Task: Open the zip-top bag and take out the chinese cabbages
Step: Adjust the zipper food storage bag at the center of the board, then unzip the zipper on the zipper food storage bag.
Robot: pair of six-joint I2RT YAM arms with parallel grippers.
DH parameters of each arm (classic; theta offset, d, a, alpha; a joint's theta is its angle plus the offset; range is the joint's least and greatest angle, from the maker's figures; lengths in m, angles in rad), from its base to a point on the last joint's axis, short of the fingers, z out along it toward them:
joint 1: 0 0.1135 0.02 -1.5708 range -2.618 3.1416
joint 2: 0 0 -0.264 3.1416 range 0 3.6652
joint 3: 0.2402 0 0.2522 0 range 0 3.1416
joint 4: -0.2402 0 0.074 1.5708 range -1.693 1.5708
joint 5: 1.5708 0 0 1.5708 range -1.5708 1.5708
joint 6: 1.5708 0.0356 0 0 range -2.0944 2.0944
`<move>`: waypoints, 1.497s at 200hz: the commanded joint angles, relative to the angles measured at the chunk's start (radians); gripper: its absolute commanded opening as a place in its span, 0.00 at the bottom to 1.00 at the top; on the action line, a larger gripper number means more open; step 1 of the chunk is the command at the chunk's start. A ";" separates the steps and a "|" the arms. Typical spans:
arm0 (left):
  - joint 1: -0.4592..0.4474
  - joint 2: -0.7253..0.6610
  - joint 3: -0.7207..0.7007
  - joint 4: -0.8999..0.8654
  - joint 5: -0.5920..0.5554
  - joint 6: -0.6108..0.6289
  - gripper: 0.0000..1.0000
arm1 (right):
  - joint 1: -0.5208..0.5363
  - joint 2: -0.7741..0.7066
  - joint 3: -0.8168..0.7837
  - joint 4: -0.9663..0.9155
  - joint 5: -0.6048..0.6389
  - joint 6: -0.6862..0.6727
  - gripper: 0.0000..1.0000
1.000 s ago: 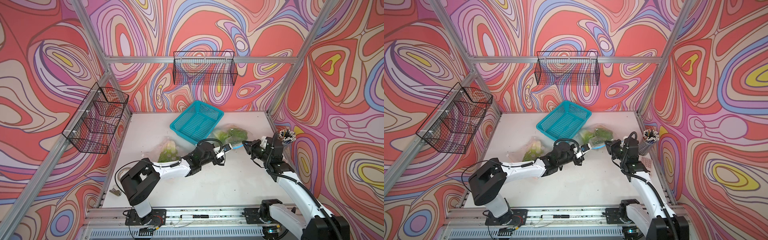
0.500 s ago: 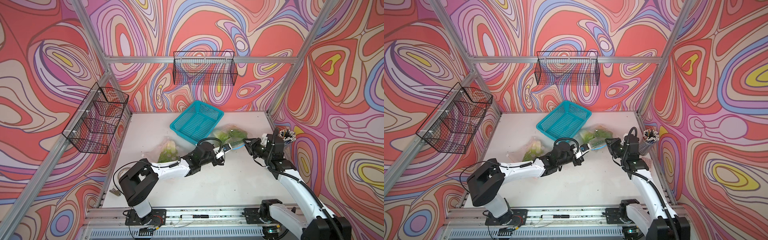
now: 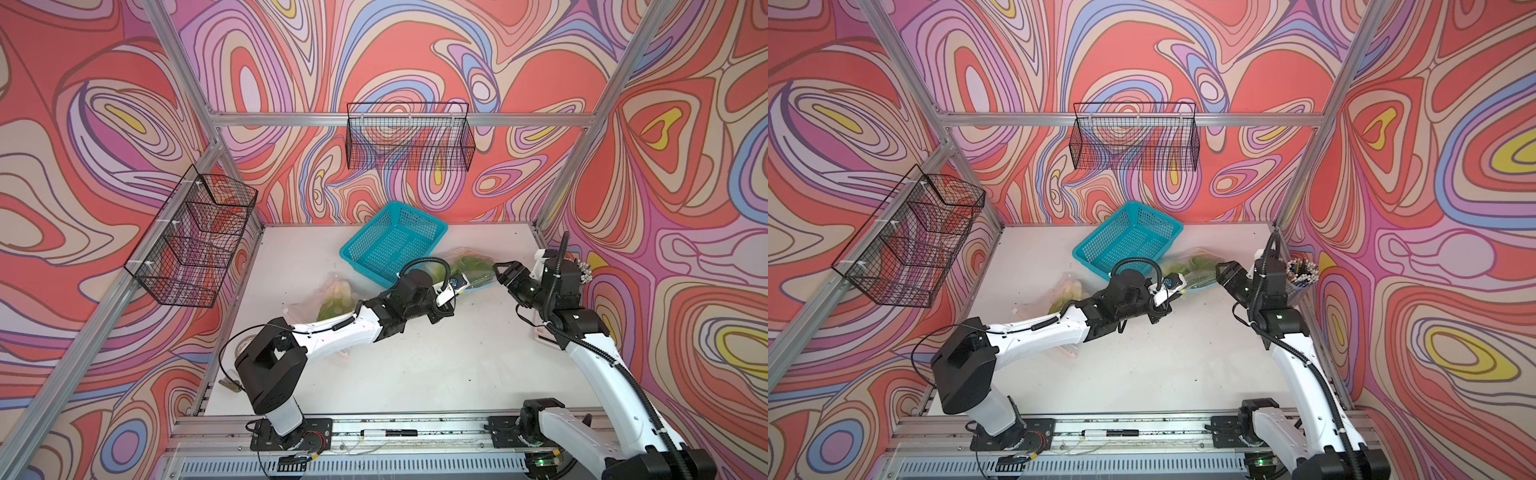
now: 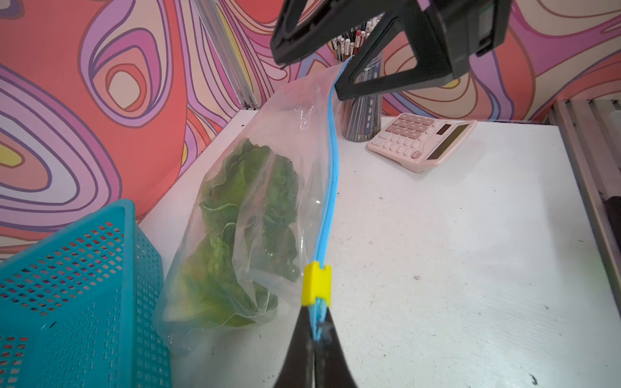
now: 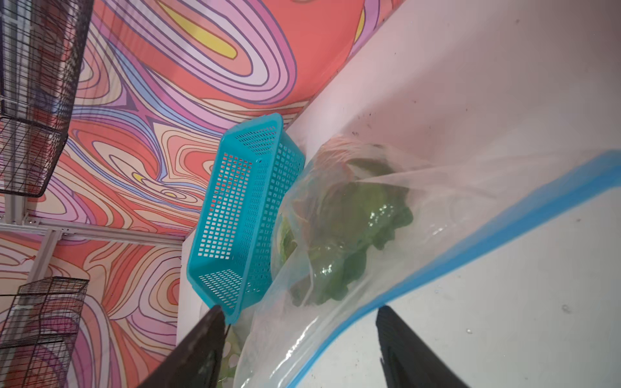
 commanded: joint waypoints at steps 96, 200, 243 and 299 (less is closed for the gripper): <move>0.141 0.001 0.206 -0.313 0.329 -0.124 0.00 | 0.037 0.105 0.079 0.205 -0.338 -0.711 0.65; 0.285 0.046 0.247 -0.319 0.578 -0.258 0.00 | 0.157 0.314 0.190 0.183 -0.625 -0.902 0.55; 0.315 0.083 0.283 -0.330 0.647 -0.293 0.00 | 0.174 0.344 0.221 0.139 -0.634 -0.953 0.44; 0.321 0.101 0.302 -0.345 0.682 -0.304 0.00 | 0.191 0.381 0.254 0.098 -0.607 -1.015 0.42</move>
